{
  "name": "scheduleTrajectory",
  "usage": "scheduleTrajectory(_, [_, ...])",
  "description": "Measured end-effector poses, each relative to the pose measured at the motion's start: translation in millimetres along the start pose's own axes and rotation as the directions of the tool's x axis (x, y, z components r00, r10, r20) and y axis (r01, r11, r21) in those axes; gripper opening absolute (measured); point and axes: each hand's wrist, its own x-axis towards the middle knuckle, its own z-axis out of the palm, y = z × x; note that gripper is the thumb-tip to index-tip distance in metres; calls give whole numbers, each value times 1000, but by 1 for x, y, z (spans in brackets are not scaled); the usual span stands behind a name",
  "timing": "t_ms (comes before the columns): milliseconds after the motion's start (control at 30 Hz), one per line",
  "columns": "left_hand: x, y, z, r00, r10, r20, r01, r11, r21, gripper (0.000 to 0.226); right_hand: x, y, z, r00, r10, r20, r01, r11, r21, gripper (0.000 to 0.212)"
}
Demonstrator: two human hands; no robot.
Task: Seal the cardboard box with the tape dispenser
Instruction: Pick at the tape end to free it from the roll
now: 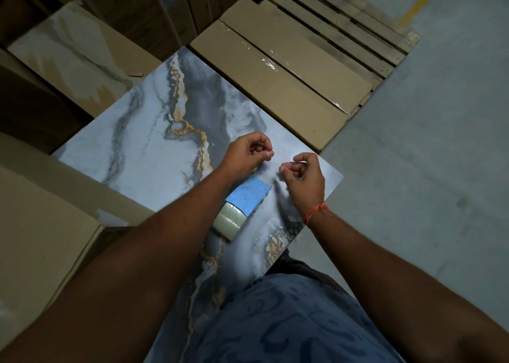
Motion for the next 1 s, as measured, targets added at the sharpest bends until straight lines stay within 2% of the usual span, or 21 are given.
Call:
scheduleTrajectory(100, [-2, -2, -2, 1000, -8, 8, 8, 1000, -6, 15, -2, -2, 4, 996, -60, -63, 59, 998, -21, 15])
scheduleTrajectory(233, [-4, -1, -4, 999, -13, 47, 13, 1000, 6, 19, -1, -1, 3, 995, -80, -61, 77, 996, -45, 9])
scheduleTrajectory(467, [-8, 1, -5, 997, 13, 79, -17, 998, 52, 29, -5, -4, 4, 993, -97, -62, 93, 993, -76, 14])
scheduleTrajectory(633, [-7, 0, -10, 994, 2, 108, -9, 998, 63, 25, -7, -5, 3, 991, -111, -69, 104, 989, -101, 14])
scheduleTrajectory(1000, [-6, 1, -16, 996, 61, 70, -78, 956, 284, 20, -1, -11, 2, 991, -130, -21, 119, 956, -268, 22])
